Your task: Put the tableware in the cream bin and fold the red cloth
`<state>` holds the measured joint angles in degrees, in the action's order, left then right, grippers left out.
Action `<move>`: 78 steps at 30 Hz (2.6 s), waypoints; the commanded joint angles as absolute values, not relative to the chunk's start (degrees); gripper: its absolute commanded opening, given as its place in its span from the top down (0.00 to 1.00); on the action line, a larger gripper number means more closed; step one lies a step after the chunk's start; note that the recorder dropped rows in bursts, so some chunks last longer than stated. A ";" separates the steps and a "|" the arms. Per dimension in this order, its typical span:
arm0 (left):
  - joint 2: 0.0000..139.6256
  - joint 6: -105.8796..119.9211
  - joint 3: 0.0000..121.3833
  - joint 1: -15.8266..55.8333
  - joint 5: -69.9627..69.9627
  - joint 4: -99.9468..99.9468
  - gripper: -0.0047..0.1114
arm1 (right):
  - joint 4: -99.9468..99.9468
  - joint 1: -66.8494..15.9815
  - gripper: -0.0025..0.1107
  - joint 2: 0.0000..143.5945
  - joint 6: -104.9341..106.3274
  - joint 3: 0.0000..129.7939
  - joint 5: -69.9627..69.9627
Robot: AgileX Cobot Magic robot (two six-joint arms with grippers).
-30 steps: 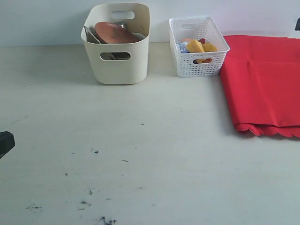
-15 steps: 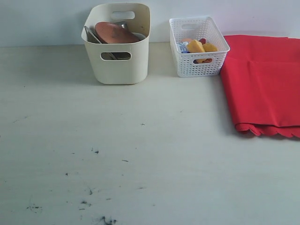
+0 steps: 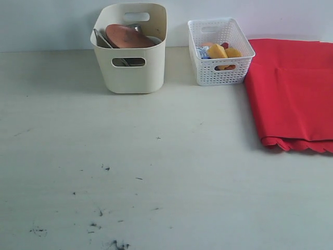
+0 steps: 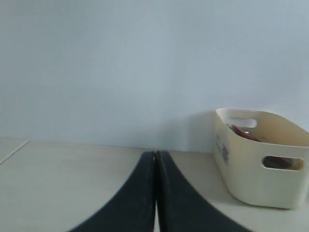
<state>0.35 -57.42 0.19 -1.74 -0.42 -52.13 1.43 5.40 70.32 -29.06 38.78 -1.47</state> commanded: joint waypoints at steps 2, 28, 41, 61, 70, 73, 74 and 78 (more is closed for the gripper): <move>0.00 -57.54 0.00 -4.82 1.96 -52.16 0.95 | 1.45 5.36 0.98 70.02 -28.50 38.46 -0.72; 0.00 -4.21 0.00 1.26 -12.46 -0.40 0.95 | 1.45 5.36 0.98 70.02 -28.50 38.46 -0.72; 0.00 -4.23 0.00 1.26 -14.60 -0.40 0.95 | 1.45 5.36 0.98 70.02 -28.50 38.46 -0.72; 0.00 -4.23 0.00 1.26 -14.60 -0.40 0.95 | -2.46 5.36 0.98 69.92 -27.78 38.46 -11.67; 0.00 -4.23 0.00 1.26 -14.60 -0.40 0.95 | -11.04 5.36 0.98 68.16 -16.46 36.28 -24.02; 0.00 -4.23 0.00 1.26 -14.60 -0.40 0.95 | -16.52 5.36 0.98 66.07 -9.27 33.48 -20.93; 0.00 -4.23 0.00 1.26 -14.60 -0.40 0.95 | -18.15 5.36 0.98 64.75 -7.60 32.13 -19.53; 0.00 -4.23 0.00 1.26 -14.60 -0.50 0.95 | -18.79 5.36 0.98 57.09 -6.03 27.05 -15.34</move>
